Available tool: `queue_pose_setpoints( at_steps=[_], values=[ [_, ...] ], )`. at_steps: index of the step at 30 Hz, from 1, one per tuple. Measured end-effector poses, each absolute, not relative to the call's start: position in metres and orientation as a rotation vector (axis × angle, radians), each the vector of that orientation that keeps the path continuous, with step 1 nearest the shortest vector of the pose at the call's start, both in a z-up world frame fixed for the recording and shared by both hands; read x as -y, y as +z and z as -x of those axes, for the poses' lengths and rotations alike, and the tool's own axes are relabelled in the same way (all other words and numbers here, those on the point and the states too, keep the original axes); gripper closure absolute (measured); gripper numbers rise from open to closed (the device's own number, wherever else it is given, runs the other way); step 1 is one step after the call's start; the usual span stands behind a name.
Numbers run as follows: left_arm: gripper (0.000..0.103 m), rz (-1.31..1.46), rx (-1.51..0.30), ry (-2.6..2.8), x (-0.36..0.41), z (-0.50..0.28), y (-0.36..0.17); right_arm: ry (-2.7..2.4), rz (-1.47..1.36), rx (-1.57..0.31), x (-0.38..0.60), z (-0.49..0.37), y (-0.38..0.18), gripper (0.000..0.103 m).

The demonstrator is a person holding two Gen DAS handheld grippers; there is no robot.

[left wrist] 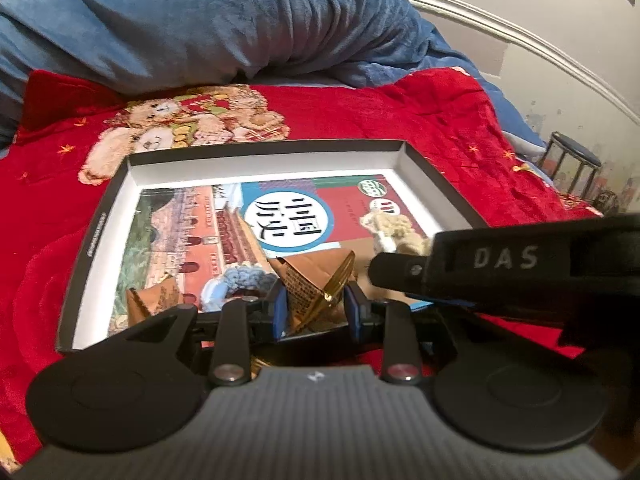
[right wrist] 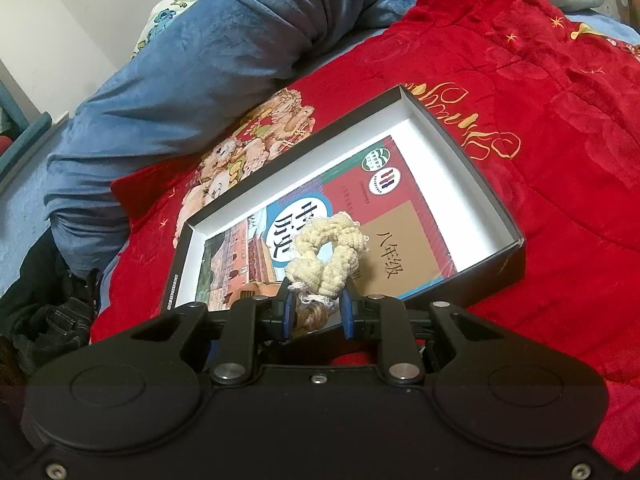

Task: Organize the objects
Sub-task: 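Lower the paper piece into the box and open left tool while right tool releases the cream scrunchie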

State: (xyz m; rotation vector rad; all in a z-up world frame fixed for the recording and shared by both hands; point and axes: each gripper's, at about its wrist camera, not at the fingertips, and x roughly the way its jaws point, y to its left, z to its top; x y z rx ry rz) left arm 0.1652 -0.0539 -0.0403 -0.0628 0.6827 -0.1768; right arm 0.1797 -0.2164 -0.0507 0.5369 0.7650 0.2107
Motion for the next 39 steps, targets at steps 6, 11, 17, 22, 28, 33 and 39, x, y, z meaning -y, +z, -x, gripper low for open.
queue_pose_setpoints(
  at_steps=[6,11,17,22,28,33,39],
  values=[
    [0.060,0.058,-0.678,-0.186,0.055,-0.165,-0.042,0.202,-0.494,-0.759,0.209,-0.174,-0.046,0.080],
    [0.056,0.042,-0.671,-0.180,0.055,-0.164,-0.042,0.189,-0.447,-0.751,0.204,-0.173,-0.043,0.080],
    [0.047,0.057,-0.669,-0.182,0.053,-0.164,-0.042,0.188,-0.471,-0.762,0.207,-0.174,-0.044,0.080],
    [0.044,0.053,-0.663,-0.160,0.054,-0.164,-0.043,0.184,-0.483,-0.766,0.209,-0.175,-0.044,0.080],
    [0.034,0.064,-0.663,-0.145,0.050,-0.163,-0.041,0.182,-0.479,-0.765,0.209,-0.175,-0.044,0.078],
    [0.031,0.065,-0.676,-0.136,0.049,-0.163,-0.036,0.178,-0.485,-0.747,0.210,-0.172,-0.041,0.071],
    [0.024,0.082,-0.652,-0.127,0.042,-0.148,-0.024,0.169,-0.486,-0.723,0.209,-0.156,-0.029,0.051]
  ],
)
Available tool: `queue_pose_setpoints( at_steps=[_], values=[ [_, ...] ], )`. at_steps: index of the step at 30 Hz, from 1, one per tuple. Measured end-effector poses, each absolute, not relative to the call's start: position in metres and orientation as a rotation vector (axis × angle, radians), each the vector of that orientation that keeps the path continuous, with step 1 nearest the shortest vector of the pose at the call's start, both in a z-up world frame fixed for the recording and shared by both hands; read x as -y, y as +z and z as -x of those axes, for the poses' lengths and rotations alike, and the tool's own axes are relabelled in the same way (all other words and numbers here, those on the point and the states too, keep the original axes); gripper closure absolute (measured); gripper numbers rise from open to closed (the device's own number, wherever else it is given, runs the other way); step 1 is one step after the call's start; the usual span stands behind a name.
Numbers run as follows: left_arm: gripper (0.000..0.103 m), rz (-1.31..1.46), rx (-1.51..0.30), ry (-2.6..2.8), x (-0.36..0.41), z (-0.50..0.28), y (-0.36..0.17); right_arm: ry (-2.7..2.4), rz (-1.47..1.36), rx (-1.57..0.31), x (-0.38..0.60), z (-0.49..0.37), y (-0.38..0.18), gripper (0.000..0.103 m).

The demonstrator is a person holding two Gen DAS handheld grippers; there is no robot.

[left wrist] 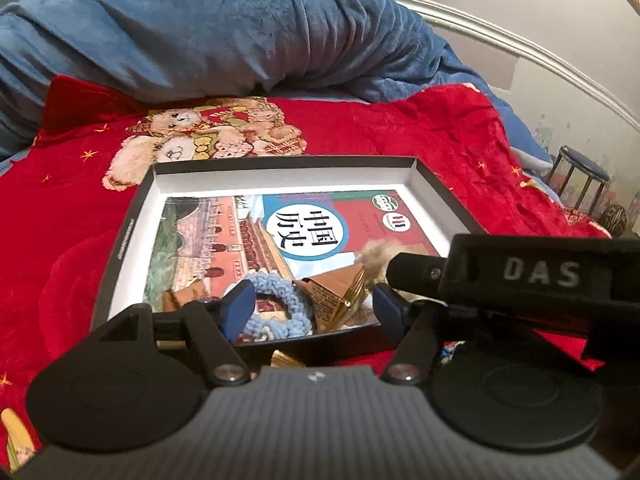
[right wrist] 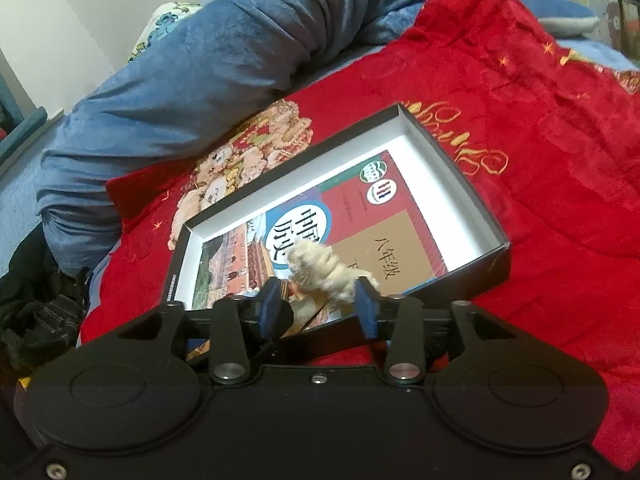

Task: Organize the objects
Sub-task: 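Lower the paper piece into the box and open left tool while right tool releases the cream scrunchie, then withdraw both tools toward the brown and black-and-white scrunchies beside the box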

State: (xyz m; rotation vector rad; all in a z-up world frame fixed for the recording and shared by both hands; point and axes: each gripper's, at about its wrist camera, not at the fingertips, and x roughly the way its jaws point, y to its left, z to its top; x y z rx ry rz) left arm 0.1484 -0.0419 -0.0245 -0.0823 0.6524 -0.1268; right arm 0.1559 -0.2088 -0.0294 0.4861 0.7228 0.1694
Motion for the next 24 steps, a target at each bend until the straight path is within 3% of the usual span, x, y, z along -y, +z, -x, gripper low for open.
queue_pose_setpoints(
  at_steps=[5,14,24],
  values=[
    [0.021,0.076,-0.643,-0.122,0.037,-0.134,-0.012,0.177,-0.522,-0.700,0.211,-0.138,-0.022,0.033],
    [0.018,0.029,-0.598,-0.149,0.036,-0.104,0.020,0.199,-0.561,-0.622,0.217,-0.100,0.002,0.024],
    [0.015,-0.050,-0.558,-0.157,0.044,-0.072,0.031,0.150,-0.514,-0.587,0.220,-0.064,0.011,0.020]
  ],
)
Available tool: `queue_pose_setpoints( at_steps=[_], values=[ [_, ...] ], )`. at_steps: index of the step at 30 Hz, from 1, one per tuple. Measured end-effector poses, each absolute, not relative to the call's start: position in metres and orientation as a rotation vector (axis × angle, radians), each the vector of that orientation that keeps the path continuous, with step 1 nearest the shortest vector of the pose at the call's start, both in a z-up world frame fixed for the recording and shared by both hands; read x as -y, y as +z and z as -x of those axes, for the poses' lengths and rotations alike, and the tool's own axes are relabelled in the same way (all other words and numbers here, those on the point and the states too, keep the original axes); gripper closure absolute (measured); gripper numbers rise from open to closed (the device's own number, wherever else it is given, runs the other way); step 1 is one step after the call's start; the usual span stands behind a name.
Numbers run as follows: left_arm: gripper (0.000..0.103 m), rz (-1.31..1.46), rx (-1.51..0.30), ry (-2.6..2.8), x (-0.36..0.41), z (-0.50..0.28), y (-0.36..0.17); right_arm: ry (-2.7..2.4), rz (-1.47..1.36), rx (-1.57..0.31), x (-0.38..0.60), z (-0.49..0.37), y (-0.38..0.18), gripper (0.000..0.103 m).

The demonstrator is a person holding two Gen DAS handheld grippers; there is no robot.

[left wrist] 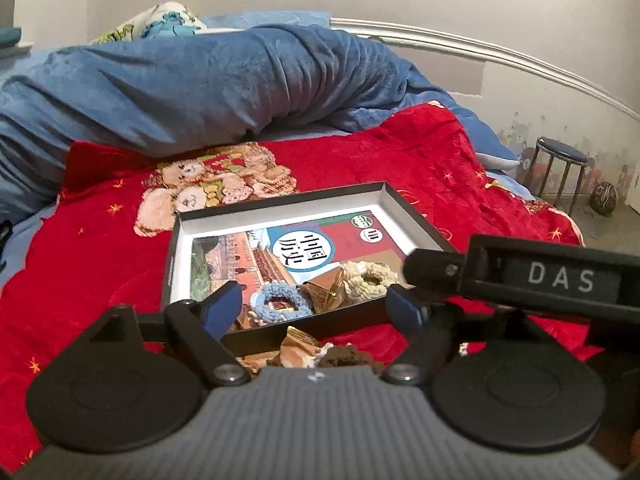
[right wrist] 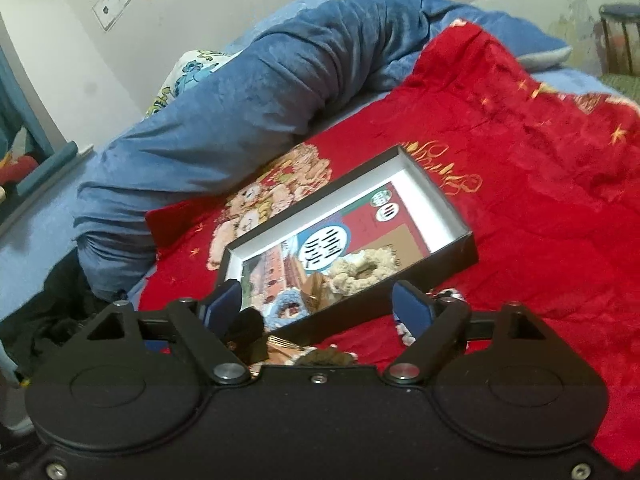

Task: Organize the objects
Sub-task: 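Withdraw both tools toward the brown and black-and-white scrunchies beside the box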

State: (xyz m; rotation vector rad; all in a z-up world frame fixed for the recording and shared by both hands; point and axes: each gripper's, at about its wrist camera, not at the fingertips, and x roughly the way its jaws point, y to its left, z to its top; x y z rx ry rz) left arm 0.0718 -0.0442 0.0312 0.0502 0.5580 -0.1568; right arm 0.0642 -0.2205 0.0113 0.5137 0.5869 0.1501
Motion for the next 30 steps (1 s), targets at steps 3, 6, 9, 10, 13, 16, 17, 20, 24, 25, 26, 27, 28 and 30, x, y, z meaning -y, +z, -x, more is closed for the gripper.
queue_pose_setpoints(
  at_steps=[3,6,9,10,13,16,17,20,24,25,26,27,28,30],
  values=[
    [0.015,-0.021,-0.555,-0.138,0.041,-0.069,0.030,0.119,-0.517,-0.598,0.229,-0.057,0.012,0.020],
    [0.015,0.105,-0.577,-0.143,0.032,-0.062,0.026,0.072,-0.527,-0.616,0.245,-0.050,0.008,0.019],
    [0.015,0.150,-0.598,-0.166,0.032,-0.053,0.017,0.049,-0.528,-0.659,0.260,-0.043,-0.002,0.018],
    [0.015,0.129,-0.601,-0.173,0.037,-0.051,0.013,0.032,-0.521,-0.678,0.263,-0.041,-0.004,0.018],
    [0.015,0.055,-0.610,-0.186,0.054,-0.048,0.005,0.005,-0.525,-0.706,0.270,-0.044,-0.011,0.018],
    [0.016,0.049,-0.622,-0.214,0.064,-0.046,-0.005,0.008,-0.535,-0.730,0.272,-0.049,-0.017,0.018],
    [0.016,0.042,-0.621,-0.212,0.066,-0.046,-0.009,0.003,-0.523,-0.740,0.271,-0.052,-0.020,0.018],
    [0.018,0.000,-0.625,-0.180,0.074,-0.047,-0.021,0.002,-0.462,-0.770,0.261,-0.059,-0.028,0.018],
    [0.023,0.031,-0.671,-0.149,0.074,-0.057,-0.037,0.030,-0.425,-0.796,0.250,-0.071,-0.036,0.018],
    [0.024,0.038,-0.678,-0.139,0.073,-0.060,-0.040,0.031,-0.414,-0.805,0.248,-0.075,-0.038,0.020],
    [0.026,0.044,-0.683,-0.128,0.073,-0.063,-0.042,0.030,-0.405,-0.811,0.246,-0.079,-0.040,0.021],
    [0.028,0.048,-0.686,-0.123,0.073,-0.065,-0.045,0.026,-0.394,-0.813,0.243,-0.083,-0.043,0.022],
    [0.030,0.052,-0.686,-0.115,0.073,-0.067,-0.047,0.022,-0.382,-0.815,0.241,-0.087,-0.044,0.023],
    [0.033,0.064,-0.687,-0.096,0.072,-0.070,-0.050,0.011,-0.353,-0.818,0.237,-0.093,-0.047,0.025]
  ],
)
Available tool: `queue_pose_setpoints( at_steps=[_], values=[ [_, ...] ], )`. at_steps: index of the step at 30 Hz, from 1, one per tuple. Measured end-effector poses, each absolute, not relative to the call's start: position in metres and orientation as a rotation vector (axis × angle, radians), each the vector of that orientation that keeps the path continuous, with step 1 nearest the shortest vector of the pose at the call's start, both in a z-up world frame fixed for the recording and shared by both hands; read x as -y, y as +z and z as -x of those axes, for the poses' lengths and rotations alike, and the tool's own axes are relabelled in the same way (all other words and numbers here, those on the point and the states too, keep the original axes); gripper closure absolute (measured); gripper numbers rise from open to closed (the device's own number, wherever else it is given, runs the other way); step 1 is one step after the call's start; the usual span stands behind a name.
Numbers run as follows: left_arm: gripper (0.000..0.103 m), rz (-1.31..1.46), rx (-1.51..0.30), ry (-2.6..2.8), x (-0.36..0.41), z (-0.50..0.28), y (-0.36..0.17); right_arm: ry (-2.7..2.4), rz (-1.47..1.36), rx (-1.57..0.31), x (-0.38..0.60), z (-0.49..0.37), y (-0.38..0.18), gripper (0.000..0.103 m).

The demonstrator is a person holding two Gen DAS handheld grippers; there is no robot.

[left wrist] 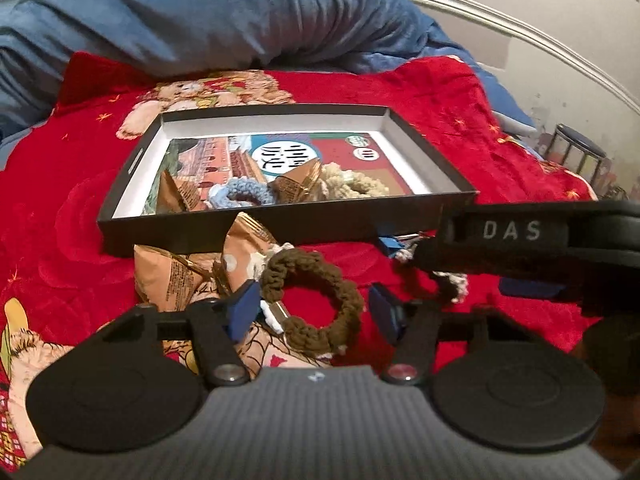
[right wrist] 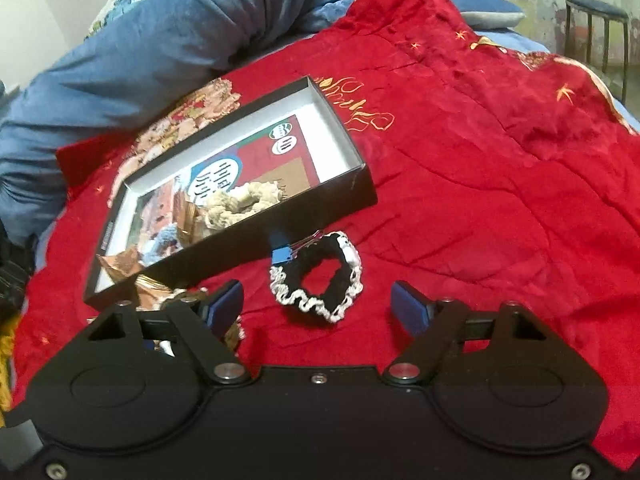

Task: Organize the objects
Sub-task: 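Withdraw both tools toward the brown and black-and-white scrunchies beside the box, then grasp the brown scrunchie with left tool while right tool grasps the black-and-white scrunchie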

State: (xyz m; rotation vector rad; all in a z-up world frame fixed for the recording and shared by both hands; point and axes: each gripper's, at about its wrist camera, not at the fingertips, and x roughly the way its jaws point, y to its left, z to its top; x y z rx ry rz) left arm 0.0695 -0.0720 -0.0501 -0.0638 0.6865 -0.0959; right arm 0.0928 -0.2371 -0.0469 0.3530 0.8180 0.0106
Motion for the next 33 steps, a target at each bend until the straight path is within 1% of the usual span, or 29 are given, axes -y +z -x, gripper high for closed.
queue_pose_setpoints(
  at_steps=[6,8,9,10,12,13,14,15,17,18,22,24,26,29,31,33],
  values=[
    [0.039,0.087,-0.718,-0.069,0.070,-0.082,-0.061,-0.004,-0.391,-0.866,0.238,-0.112,-0.063,0.030],
    [0.039,0.088,-0.716,-0.065,0.071,-0.083,-0.062,-0.011,-0.414,-0.863,0.240,-0.115,-0.066,0.030],
    [0.042,0.085,-0.714,-0.067,0.071,-0.083,-0.063,-0.013,-0.423,-0.859,0.241,-0.115,-0.066,0.031],
    [0.046,0.081,-0.711,-0.068,0.072,-0.083,-0.063,-0.018,-0.432,-0.858,0.242,-0.116,-0.066,0.033],
    [0.068,0.074,-0.716,-0.084,0.074,-0.084,-0.066,-0.025,-0.441,-0.859,0.243,-0.116,-0.068,0.037],
    [0.075,0.088,-0.738,-0.103,0.074,-0.085,-0.068,-0.028,-0.445,-0.855,0.243,-0.117,-0.069,0.041],
    [0.078,0.115,-0.748,-0.117,0.072,-0.085,-0.069,-0.035,-0.453,-0.854,0.243,-0.118,-0.070,0.041],
    [0.079,0.138,-0.746,-0.117,0.072,-0.084,-0.069,-0.044,-0.464,-0.851,0.243,-0.119,-0.071,0.042],
    [0.080,0.132,-0.744,-0.113,0.074,-0.082,-0.068,-0.056,-0.472,-0.845,0.242,-0.120,-0.070,0.052],
    [0.081,0.127,-0.739,-0.111,0.075,-0.082,-0.068,-0.060,-0.475,-0.845,0.242,-0.121,-0.071,0.054],
    [0.081,0.133,-0.742,-0.121,0.077,-0.081,-0.071,-0.083,-0.464,-0.851,0.241,-0.121,-0.072,0.069],
    [0.079,0.110,-0.760,-0.143,0.080,-0.083,-0.073,-0.087,-0.449,-0.855,0.238,-0.121,-0.072,0.071],
    [0.071,0.076,-0.760,-0.145,0.084,-0.083,-0.074,-0.090,-0.431,-0.854,0.235,-0.121,-0.072,0.074],
    [0.073,0.081,-0.758,-0.147,0.084,-0.083,-0.075,-0.088,-0.441,-0.858,0.236,-0.121,-0.072,0.077],
    [0.078,0.047,-0.748,-0.149,0.087,-0.082,-0.075,-0.083,-0.456,-0.861,0.238,-0.120,-0.071,0.078],
    [0.078,0.033,-0.739,-0.146,0.090,-0.080,-0.076,-0.086,-0.465,-0.864,0.239,-0.120,-0.071,0.078]
  ],
)
